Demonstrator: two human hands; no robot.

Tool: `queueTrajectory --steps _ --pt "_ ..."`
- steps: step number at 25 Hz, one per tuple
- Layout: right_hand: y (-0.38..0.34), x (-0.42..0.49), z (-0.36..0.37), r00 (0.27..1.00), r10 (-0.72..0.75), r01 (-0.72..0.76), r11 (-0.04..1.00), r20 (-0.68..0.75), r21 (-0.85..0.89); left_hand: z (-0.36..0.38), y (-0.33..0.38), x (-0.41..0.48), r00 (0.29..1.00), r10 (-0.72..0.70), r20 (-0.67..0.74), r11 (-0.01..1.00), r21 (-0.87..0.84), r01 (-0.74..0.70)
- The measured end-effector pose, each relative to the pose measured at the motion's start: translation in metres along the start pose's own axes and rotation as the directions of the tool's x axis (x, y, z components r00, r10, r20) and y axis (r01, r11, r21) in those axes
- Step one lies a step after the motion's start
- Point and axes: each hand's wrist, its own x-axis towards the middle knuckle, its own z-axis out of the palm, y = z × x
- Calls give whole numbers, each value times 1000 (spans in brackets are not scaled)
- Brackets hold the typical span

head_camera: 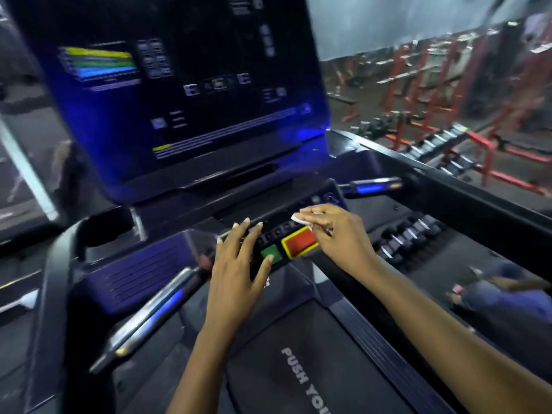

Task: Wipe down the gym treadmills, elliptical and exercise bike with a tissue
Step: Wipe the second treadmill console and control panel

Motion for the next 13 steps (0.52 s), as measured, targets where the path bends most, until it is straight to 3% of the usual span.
queueTrajectory --steps 3,5,9,13 --pt "21 -49 -51 993 120 -119 989 4 -88 36 44 -4 968 205 143 978 -67 -197" --pt "35 -91 -91 971 239 -238 958 -13 -157 70 74 -12 906 296 302 955 -132 -267" --pt "51 -198 -182 862 502 -503 824 -76 -260 150 156 -37 676 454 581 889 -248 -384" --pt "64 -327 -263 630 736 -770 553 -247 -317 227 257 -89 402 598 693 778 -382 -498"
